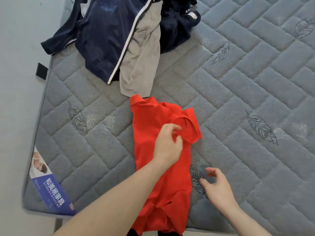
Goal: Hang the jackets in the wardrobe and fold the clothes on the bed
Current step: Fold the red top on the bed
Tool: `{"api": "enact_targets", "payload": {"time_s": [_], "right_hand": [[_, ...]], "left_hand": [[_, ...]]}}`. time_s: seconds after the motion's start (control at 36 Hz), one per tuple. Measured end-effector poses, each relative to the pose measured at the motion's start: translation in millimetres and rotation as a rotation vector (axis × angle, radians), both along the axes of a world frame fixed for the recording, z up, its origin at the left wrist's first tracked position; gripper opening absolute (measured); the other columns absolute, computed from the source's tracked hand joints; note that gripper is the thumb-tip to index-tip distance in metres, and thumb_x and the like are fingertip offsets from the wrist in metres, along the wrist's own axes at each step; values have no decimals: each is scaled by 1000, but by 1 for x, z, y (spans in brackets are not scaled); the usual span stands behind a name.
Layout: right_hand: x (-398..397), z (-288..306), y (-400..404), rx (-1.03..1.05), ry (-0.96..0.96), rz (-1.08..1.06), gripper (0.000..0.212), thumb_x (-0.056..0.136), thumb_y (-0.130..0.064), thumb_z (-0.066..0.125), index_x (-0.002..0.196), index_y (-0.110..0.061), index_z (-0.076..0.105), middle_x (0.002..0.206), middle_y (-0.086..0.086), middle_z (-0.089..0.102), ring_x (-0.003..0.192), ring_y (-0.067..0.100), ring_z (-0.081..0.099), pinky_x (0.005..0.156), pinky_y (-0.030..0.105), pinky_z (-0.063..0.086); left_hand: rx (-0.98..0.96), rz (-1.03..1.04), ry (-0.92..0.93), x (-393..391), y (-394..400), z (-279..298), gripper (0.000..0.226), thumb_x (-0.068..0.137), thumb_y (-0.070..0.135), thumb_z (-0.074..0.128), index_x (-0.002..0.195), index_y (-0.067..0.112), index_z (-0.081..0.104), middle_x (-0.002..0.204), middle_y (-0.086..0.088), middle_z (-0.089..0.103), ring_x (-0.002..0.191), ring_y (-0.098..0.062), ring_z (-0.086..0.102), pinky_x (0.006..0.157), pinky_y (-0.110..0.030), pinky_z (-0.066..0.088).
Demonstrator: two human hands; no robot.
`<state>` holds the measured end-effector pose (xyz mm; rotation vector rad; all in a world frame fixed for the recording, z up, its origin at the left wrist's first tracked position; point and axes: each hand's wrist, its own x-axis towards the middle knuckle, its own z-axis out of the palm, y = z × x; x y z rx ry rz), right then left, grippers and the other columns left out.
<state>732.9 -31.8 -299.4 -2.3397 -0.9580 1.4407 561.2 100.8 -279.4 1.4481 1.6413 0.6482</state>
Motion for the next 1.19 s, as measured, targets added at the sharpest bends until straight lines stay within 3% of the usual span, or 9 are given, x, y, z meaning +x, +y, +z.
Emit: {"api": "enact_targets", "payload": {"time_s": [0.08,0.19,0.36,0.47,0.58,0.69,0.81,1.03,1.19], "right_hand": [[-12,1,-6,2,44,38,36,85,-14,75,112,-30,58,113,-7,61,84,20,66,87,34,48],[-35,-1,-17,5,87,78,35,84,-11,76,111,-27,60,107,-5,64,88,8,62,84,28,46],[-63,-8,-36,-165,111,102,37,83,-14,75,114,-23,57,114,0,64,108,16,62,99,32,46],[-69,-12,-49,-280,83,118,36,84,-19,75,117,-20,60,106,-4,65,103,16,63,96,32,47],[-68,-5,-63,-314,76,232,36,85,-21,73,118,-27,60,113,-5,66,108,15,64,96,27,45],[-70,8,-82,-58,14,719,74,85,-25,63,151,-41,35,153,-10,28,123,14,56,103,28,44],[-85,7,-96,-9,2,957,89,86,-17,55,160,-41,14,165,-22,7,130,17,48,107,32,44],[-95,9,-109,-135,-196,912,44,90,-14,49,133,-26,48,135,-5,41,117,23,54,95,39,48],[-64,9,-126,-427,-166,837,34,91,-16,49,123,-22,61,128,-1,58,123,21,59,99,29,45]], "left_hand": [[25,142,167,-51,-46,-4,29,78,9,67,104,21,65,105,5,60,101,-17,58,96,-41,49],[-300,192,400,-123,-125,-11,39,81,30,78,114,19,61,113,-1,61,112,-28,56,101,-42,44],[-686,-274,561,-175,-209,-10,70,66,78,56,126,41,51,108,18,64,116,-13,53,96,-32,40],[-599,-462,626,-174,-230,-13,37,84,62,59,111,37,57,97,19,54,109,-14,52,86,-32,35],[-424,-157,494,-158,-226,-16,30,74,29,76,97,23,58,103,5,48,98,-25,53,85,-41,46],[-533,-1,456,-144,-211,-17,55,71,34,76,116,22,48,106,0,64,104,-28,60,92,-42,46],[-510,-224,495,-140,-202,-10,20,79,38,62,93,32,51,82,10,65,96,-18,64,93,-34,37],[-400,-240,234,-109,-196,31,28,70,25,57,74,24,29,60,3,42,61,-22,42,63,-44,40],[-410,-433,216,-46,-201,36,32,81,24,59,112,27,53,97,4,67,95,-28,62,81,-42,48]]}}
